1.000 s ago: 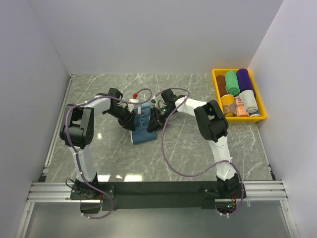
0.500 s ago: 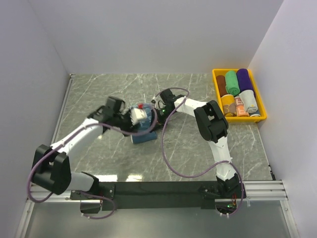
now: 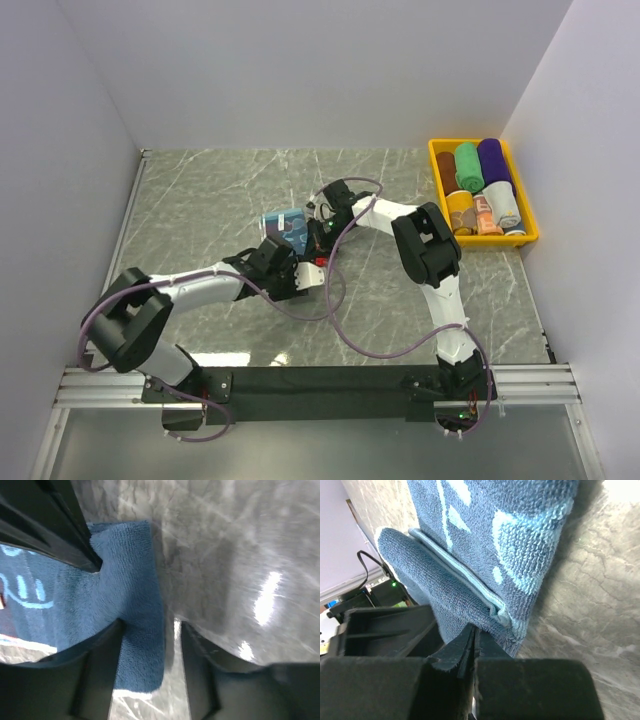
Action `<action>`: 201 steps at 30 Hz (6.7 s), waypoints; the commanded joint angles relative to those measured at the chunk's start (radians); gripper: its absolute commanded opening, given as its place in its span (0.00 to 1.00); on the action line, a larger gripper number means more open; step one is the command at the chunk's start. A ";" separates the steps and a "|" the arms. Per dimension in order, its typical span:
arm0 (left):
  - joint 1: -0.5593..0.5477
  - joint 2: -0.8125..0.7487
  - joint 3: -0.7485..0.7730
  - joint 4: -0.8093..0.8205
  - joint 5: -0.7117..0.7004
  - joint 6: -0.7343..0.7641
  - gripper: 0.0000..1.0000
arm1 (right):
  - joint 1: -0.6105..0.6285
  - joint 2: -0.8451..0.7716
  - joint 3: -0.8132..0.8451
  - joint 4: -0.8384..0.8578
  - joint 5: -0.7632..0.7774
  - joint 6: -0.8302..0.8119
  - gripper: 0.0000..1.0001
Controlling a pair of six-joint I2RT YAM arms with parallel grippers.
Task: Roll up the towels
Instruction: Roll the towel
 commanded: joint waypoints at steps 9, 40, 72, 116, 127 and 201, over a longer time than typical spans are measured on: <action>0.051 0.164 0.106 -0.163 0.145 -0.042 0.06 | -0.039 -0.026 -0.087 0.056 -0.086 0.035 0.00; 0.332 0.858 0.761 -1.058 0.667 0.077 0.01 | 0.046 -1.075 -0.555 -0.002 0.442 -0.868 0.58; 0.419 0.830 0.671 -1.003 0.650 0.148 0.03 | 0.540 -0.383 -0.439 0.221 0.561 -1.034 0.10; 0.224 -0.665 -0.280 -0.293 0.299 0.304 0.60 | 0.252 0.301 0.218 -0.457 -0.346 -0.641 0.00; 0.000 -0.478 -0.351 -0.054 0.137 0.272 0.53 | 0.238 0.344 0.253 -0.499 -0.349 -0.650 0.00; 0.508 0.646 0.625 -0.908 0.648 0.214 0.29 | 0.528 -0.385 -0.448 0.104 0.365 -0.884 0.00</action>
